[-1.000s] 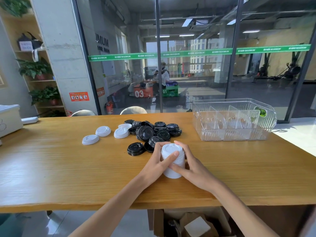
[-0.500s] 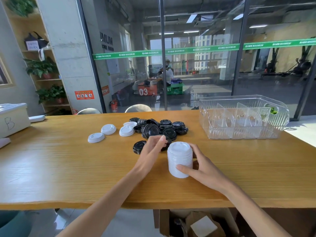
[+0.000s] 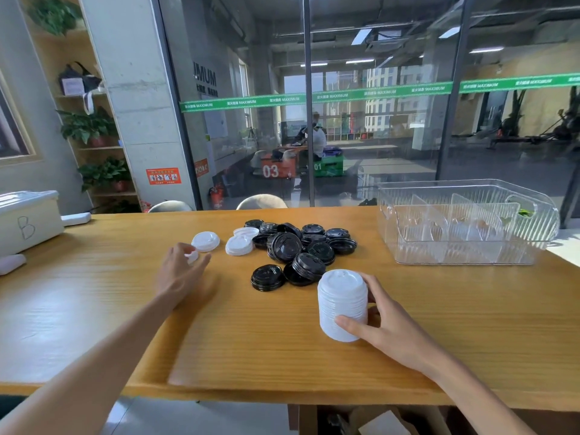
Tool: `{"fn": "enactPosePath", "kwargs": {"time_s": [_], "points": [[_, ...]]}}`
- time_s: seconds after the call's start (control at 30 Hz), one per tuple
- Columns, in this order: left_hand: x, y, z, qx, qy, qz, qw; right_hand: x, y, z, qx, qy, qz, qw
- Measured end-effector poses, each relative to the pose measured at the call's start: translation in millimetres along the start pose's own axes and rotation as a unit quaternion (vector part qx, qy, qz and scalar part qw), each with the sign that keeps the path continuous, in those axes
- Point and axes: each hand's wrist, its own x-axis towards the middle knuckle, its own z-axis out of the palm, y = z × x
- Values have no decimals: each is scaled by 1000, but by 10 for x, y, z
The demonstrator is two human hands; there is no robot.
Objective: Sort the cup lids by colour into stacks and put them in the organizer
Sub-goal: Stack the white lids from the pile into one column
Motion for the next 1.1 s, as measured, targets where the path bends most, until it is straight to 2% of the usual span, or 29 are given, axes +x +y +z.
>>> {"fn": "enactPosePath", "kwargs": {"time_s": [0.13, 0.33, 0.63, 0.9, 1.1], "points": [[158, -126, 21, 100, -35, -101, 989, 14, 17, -4, 1, -2, -1, 1000], [365, -154, 66, 135, 9, -138, 981, 15, 33, -16, -7, -1, -8, 1000], [440, -218, 51, 197, -57, -80, 975, 26, 21, -10, -1, -4, -12, 1000], [393, -206, 19, 139, -13, -74, 987, 15, -31, -10, 6, -2, -4, 1000], [393, -204, 32, 145, 12, -52, 988, 10, -36, -1, 3, -1, -2, 1000]]}}
